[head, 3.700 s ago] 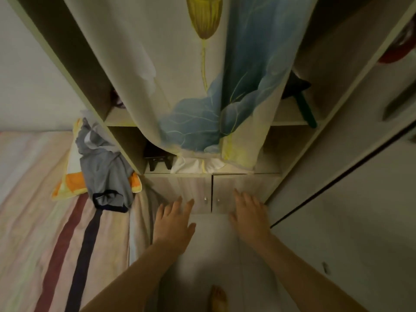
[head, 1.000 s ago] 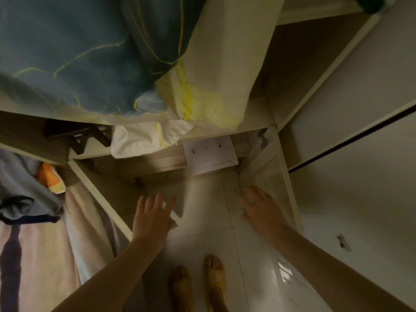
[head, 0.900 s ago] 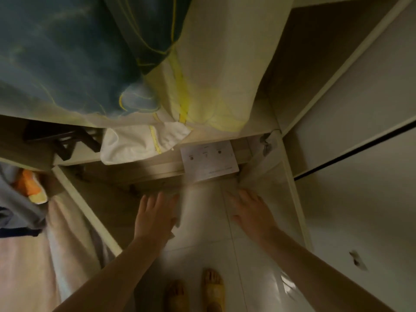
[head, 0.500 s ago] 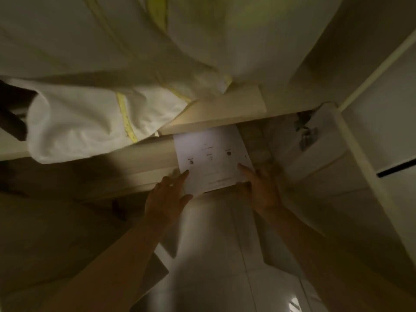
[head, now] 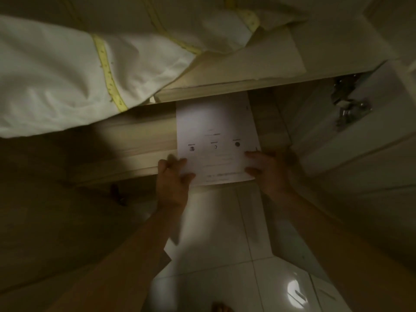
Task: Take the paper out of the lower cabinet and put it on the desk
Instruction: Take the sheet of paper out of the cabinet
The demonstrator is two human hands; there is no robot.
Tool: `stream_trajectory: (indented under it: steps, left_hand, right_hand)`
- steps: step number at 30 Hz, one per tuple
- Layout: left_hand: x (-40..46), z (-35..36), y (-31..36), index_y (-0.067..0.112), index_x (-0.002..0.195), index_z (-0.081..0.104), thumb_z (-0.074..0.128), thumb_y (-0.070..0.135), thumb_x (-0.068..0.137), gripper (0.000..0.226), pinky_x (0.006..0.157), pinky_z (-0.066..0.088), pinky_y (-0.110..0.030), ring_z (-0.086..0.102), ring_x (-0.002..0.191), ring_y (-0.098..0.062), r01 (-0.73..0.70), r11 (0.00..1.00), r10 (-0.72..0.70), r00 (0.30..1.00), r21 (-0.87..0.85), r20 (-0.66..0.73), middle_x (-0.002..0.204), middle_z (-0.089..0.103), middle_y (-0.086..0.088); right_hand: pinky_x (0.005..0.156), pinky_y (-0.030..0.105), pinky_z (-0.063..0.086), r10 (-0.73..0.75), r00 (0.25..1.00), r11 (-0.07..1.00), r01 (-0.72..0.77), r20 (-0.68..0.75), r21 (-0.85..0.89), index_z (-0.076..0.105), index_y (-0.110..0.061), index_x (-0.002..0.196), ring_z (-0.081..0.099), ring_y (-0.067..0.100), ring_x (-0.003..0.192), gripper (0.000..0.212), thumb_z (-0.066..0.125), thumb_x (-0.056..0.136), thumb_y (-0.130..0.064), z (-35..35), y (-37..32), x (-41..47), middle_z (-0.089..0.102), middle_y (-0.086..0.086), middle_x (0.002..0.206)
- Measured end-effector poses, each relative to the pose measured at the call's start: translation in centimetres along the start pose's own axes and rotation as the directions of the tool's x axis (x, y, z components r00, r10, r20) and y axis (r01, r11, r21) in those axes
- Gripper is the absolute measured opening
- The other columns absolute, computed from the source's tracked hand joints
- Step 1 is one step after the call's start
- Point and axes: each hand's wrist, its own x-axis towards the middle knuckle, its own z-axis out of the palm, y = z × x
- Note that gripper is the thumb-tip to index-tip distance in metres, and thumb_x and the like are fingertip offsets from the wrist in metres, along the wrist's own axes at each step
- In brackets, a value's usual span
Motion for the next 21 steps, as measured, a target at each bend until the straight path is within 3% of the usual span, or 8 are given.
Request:
stream_trajectory:
  steps: [2,3,6,8,12,13,17,21]
  left_hand:
    - [-0.2,-0.5,-0.8,0.005,0.112,0.063,0.071,0.012,0.077,0.037,0.081,0.033,-0.011,0.053,0.103,-0.037,0.027,0.999,-0.028,0.999,-0.027,-0.029,0.115,0.048,-0.023]
    - [-0.1,-0.3,-1.6,0.009,0.111,0.064,0.074,0.019,0.075,0.039,0.086,0.038,-0.017,0.055,0.101,-0.036,0.023,0.997,-0.028,0.998,-0.078,-0.059,0.11,0.052,-0.018]
    - [0.3,-1.2,-1.4,0.024,0.124,0.049,0.076,0.028,0.072,0.059,0.087,0.053,-0.041,0.062,0.1,-0.029,0.162,0.932,-0.165,0.986,-0.325,0.017,0.116,0.063,-0.009]
    - [1.2,-1.6,-1.2,0.024,0.134,0.037,0.074,0.018,0.075,0.07,0.088,0.049,-0.037,0.058,0.104,-0.023,0.196,0.9,-0.169,0.98,-0.39,0.102,0.121,0.059,-0.003]
    - [2.6,-2.4,-1.5,0.024,0.138,0.032,0.076,0.011,0.071,0.081,0.09,0.044,-0.034,0.053,0.107,-0.02,0.106,0.939,-0.048,0.983,-0.329,0.178,0.116,0.054,0.003]
    - [2.7,-2.5,-1.8,0.022,0.138,0.032,0.074,0.003,0.072,0.08,0.088,0.044,-0.032,0.052,0.107,-0.019,0.106,0.921,-0.038,0.982,-0.375,0.183,0.115,0.053,0.003]
    - [1.6,-2.6,-2.4,0.019,0.137,0.031,0.066,-0.011,0.074,0.079,0.073,0.05,-0.026,0.054,0.101,-0.018,0.142,0.853,-0.025,0.972,-0.503,0.233,0.117,0.051,-0.002]
    - [-0.8,-3.3,-2.6,0.016,0.137,0.029,0.065,-0.015,0.073,0.079,0.06,0.049,-0.016,0.057,0.088,-0.01,0.197,0.824,-0.064,0.964,-0.532,0.257,0.116,0.053,-0.007]
  right_hand:
    - [0.098,0.031,0.045,0.03,1.0,0.998,-0.03,0.009,0.058,0.056,-0.009,0.122,0.048,0.035,0.12,0.051,0.07,0.075,0.007,0.0,0.2,-0.7,0.049,0.025,0.13]
    - [0.097,0.036,0.045,0.049,0.998,0.995,-0.051,0.029,0.08,0.051,-0.009,0.127,0.047,0.034,0.121,0.061,0.071,0.073,0.009,0.1,0.1,-1.2,0.047,0.023,0.132]
    - [0.083,0.028,0.051,0.084,0.993,0.968,-0.102,0.087,0.229,0.026,-0.01,0.142,0.049,0.026,0.117,0.085,0.07,0.072,0.013,-0.1,-0.7,-1.8,0.048,0.015,0.13]
    - [0.076,0.025,0.052,0.097,0.991,0.962,-0.116,0.091,0.246,0.017,-0.017,0.145,0.052,0.022,0.11,0.089,0.07,0.077,0.006,0.2,-1.3,-1.6,0.051,0.009,0.124]
    - [0.101,0.047,0.045,0.104,0.991,0.972,-0.119,0.084,0.201,0.014,-0.025,0.147,0.05,0.027,0.123,0.089,0.069,0.08,-0.003,0.9,-1.8,-0.8,0.048,0.012,0.138]
    - [0.1,0.045,0.046,0.119,0.989,0.969,-0.135,0.087,0.205,0.014,-0.025,0.147,0.05,0.027,0.122,0.09,0.069,0.08,-0.002,0.9,-1.7,-0.8,0.049,0.013,0.138]
    - [0.076,0.019,0.051,0.136,0.987,0.962,-0.153,0.085,0.227,0.024,-0.022,0.144,0.053,0.021,0.11,0.081,0.065,0.081,0.006,0.9,-1.5,-1.8,0.054,0.013,0.13]
    - [0.095,0.035,0.043,0.155,0.984,0.938,-0.175,0.091,0.299,0.029,-0.029,0.141,0.048,0.017,0.117,0.078,0.056,0.083,0.015,0.7,-1.6,-4.3,0.05,-0.002,0.122]
